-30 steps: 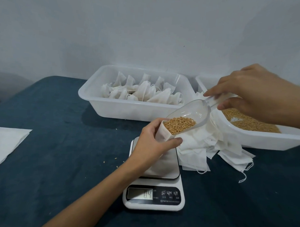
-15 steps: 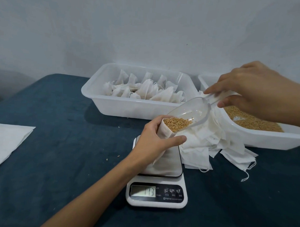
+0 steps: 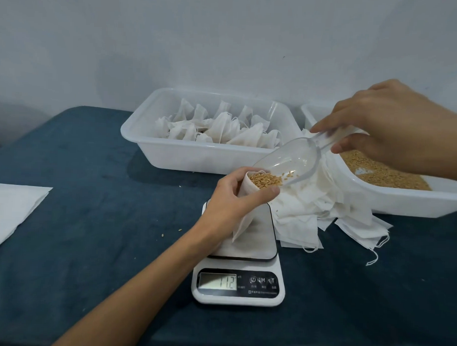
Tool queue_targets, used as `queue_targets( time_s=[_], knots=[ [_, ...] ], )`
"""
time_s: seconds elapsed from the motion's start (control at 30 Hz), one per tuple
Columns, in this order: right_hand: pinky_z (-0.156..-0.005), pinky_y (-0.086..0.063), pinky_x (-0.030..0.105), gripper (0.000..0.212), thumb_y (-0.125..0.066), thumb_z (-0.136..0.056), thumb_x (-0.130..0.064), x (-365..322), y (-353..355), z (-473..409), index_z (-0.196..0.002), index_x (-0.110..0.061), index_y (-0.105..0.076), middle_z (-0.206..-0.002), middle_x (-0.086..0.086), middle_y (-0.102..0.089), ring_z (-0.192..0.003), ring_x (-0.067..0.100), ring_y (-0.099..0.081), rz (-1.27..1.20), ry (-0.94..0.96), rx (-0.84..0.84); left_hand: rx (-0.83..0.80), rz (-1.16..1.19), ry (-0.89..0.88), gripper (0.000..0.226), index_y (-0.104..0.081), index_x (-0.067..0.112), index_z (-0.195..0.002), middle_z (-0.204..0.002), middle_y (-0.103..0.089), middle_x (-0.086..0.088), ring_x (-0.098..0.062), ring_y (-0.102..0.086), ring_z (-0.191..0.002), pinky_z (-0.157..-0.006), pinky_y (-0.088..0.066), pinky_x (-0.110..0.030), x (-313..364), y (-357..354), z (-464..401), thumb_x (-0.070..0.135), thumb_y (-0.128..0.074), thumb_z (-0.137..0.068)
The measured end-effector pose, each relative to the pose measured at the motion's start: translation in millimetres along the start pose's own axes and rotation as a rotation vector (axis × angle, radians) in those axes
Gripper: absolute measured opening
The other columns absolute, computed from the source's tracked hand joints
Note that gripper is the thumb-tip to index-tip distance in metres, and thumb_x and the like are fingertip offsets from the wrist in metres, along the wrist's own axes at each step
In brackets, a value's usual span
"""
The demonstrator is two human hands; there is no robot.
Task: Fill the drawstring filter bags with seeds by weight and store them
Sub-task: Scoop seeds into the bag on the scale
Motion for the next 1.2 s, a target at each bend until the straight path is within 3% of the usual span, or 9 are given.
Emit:
queue_targets(
  time_s=[0.1,0.23,0.33,0.4,0.47,0.57,0.77,0.97,1.2],
  knots=[
    [-0.102,-0.026,0.035,0.039,-0.071,-0.091,-0.029,-1.2,0.1,0.5,-0.128,-0.038,-0.065,-0.111,-0.018,-0.068,-0.114,0.021,-0.058,0.012,-0.010,0.006,0.000,0.048,0.003,0.052,-0.072,0.015,-0.119,-0.109,-0.076,-0.001,-0.013,-0.069,-0.100,-0.087,-0.050,-0.022,1.2,0.6,-0.3,0.047,-0.076,-0.078],
    [-0.105,-0.026,0.036,0.039,-0.071,-0.092,-0.029,-3.5,-0.9,0.1,-0.129,-0.038,-0.064,-0.113,-0.016,-0.068,-0.117,0.021,-0.057,0.018,-0.017,0.011,0.025,0.101,0.036,0.055,-0.079,0.022,-0.107,-0.109,-0.078,-0.002,-0.015,-0.070,-0.100,-0.098,-0.049,-0.039,0.6,0.6,-4.3,0.066,-0.060,-0.080],
    [-0.106,-0.026,0.037,0.039,-0.071,-0.092,-0.028,-4.2,-0.4,0.3,-0.129,-0.037,-0.064,-0.114,-0.016,-0.068,-0.118,0.020,-0.057,0.021,-0.019,0.014,0.055,0.127,0.124,0.080,-0.078,0.021,-0.111,-0.118,-0.077,-0.009,-0.033,-0.068,-0.118,-0.110,-0.046,-0.051,0.0,1.6,-4.7,0.085,-0.046,-0.074],
    [-0.105,-0.026,0.037,0.039,-0.072,-0.091,-0.027,-5.3,-0.1,0.6,-0.128,-0.037,-0.065,-0.114,-0.016,-0.068,-0.117,0.019,-0.057,0.022,-0.017,0.020,0.067,0.126,0.153,0.091,-0.075,0.018,-0.117,-0.120,-0.076,-0.009,-0.037,-0.063,-0.126,-0.116,-0.041,-0.054,0.2,1.6,-4.4,0.090,-0.037,-0.078],
    [-0.105,-0.027,0.038,0.039,-0.072,-0.091,-0.027,-6.2,0.2,0.6,-0.128,-0.036,-0.066,-0.114,-0.015,-0.068,-0.117,0.019,-0.057,0.026,-0.015,0.022,0.070,0.130,0.161,0.096,-0.074,0.015,-0.120,-0.121,-0.076,-0.009,-0.037,-0.062,-0.127,-0.118,-0.038,-0.056,1.7,0.1,-4.2,0.092,-0.029,-0.085],
    [-0.105,-0.026,0.037,0.039,-0.071,-0.091,-0.028,-6.2,0.1,1.1,-0.129,-0.036,-0.065,-0.114,-0.015,-0.068,-0.118,0.020,-0.057,0.029,-0.017,0.017,0.073,0.132,0.156,0.098,-0.072,0.011,-0.123,-0.123,-0.075,-0.010,-0.038,-0.061,-0.128,-0.119,-0.038,-0.054,3.3,-1.6,-4.4,0.085,-0.024,-0.078],
    [-0.106,-0.026,0.038,0.039,-0.071,-0.092,-0.027,-7.2,0.6,2.2,-0.129,-0.036,-0.065,-0.115,-0.015,-0.068,-0.118,0.020,-0.056,0.034,-0.013,0.031,0.066,0.191,0.161,0.100,-0.070,0.007,-0.124,-0.124,-0.074,-0.014,-0.042,-0.059,-0.129,-0.100,-0.045,-0.042,2.7,-2.0,-5.5,0.082,-0.024,-0.078],
    [-0.107,-0.026,0.038,0.039,-0.071,-0.092,-0.026,-7.7,1.3,1.7,-0.129,-0.035,-0.065,-0.117,-0.015,-0.068,-0.118,0.021,-0.057,0.043,-0.013,0.038,0.067,0.172,0.146,0.099,-0.069,0.006,-0.125,-0.124,-0.074,-0.013,-0.038,-0.062,-0.127,-0.116,-0.040,-0.051,2.9,-1.7,-5.2,0.080,-0.023,-0.079],
    [-0.108,-0.025,0.038,0.039,-0.071,-0.092,-0.026,-6.8,2.0,1.0,-0.130,-0.035,-0.065,-0.116,-0.014,-0.068,-0.118,0.021,-0.057,0.043,-0.015,0.039,0.037,0.220,0.118,0.101,-0.069,0.001,-0.126,-0.129,-0.070,-0.019,-0.025,-0.065,-0.115,-0.109,-0.044,-0.041,2.7,-0.2,-6.9,0.079,-0.022,-0.082]
  ],
)
Point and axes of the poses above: each hand's wrist, its own z-axis away from the middle knuckle, its own y-axis out of the back of the hand, x = y × z, the point moved 1 cm from there along -z, towards the middle knuckle
